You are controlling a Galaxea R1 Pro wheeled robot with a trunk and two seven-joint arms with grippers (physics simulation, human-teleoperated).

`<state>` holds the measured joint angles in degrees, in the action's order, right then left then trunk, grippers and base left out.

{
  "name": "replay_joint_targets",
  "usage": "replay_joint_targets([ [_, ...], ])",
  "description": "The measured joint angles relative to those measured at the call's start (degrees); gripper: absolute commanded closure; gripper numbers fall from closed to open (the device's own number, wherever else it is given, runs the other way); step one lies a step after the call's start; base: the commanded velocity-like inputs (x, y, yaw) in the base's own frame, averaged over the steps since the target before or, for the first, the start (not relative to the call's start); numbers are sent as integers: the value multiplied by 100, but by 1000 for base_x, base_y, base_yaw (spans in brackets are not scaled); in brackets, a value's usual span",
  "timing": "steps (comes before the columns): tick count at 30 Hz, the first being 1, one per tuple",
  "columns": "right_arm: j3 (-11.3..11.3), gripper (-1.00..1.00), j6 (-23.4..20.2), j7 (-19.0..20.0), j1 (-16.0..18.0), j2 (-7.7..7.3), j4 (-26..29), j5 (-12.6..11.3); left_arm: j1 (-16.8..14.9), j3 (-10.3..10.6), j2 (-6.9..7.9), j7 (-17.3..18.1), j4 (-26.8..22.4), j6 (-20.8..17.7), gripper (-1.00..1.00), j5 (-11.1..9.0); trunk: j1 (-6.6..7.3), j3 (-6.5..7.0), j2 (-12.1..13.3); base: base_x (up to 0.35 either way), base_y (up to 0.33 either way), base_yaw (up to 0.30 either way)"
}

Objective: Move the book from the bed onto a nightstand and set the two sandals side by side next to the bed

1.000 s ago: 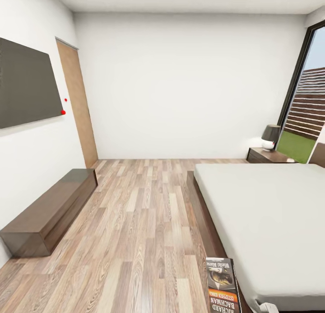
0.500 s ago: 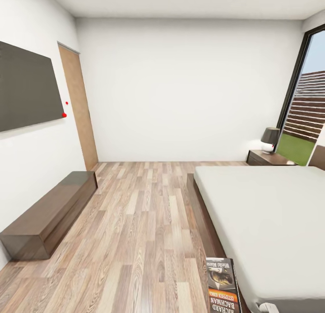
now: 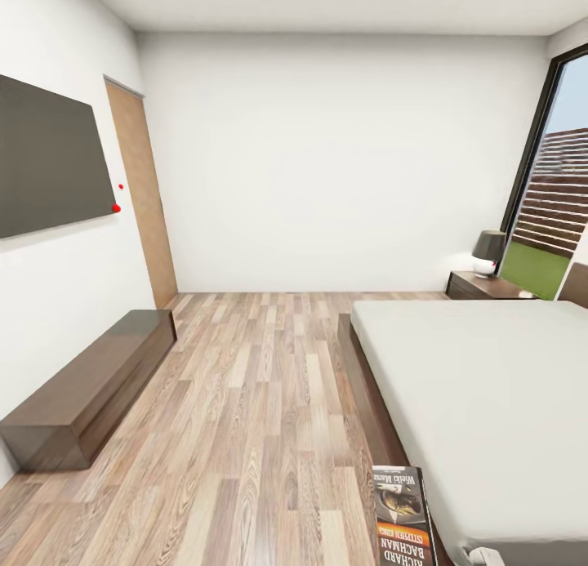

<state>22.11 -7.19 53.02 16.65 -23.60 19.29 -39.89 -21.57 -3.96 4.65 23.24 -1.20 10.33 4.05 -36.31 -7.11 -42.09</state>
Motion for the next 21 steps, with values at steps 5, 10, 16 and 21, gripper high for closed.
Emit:
replay_joint_targets([
  [5,0,100,4,-16,0,0,0,1,-1,-2,0,0,0,0,-100,0,2,0,-1,252,30,0],
  [10,2,100,6,-20,0,0,-1,3,0,-2,0,0,0,0,-100,0,3,0,-1,319,36,0],
  [16,3,100,5,-20,0,0,-1,7,-1,-1,0,-1,0,0,-100,0,3,0,-1,325,3,0],
  [21,5,100,5,-20,0,0,-2,10,-2,1,0,2,0,0,-100,0,3,0,-1,325,0,0],
])
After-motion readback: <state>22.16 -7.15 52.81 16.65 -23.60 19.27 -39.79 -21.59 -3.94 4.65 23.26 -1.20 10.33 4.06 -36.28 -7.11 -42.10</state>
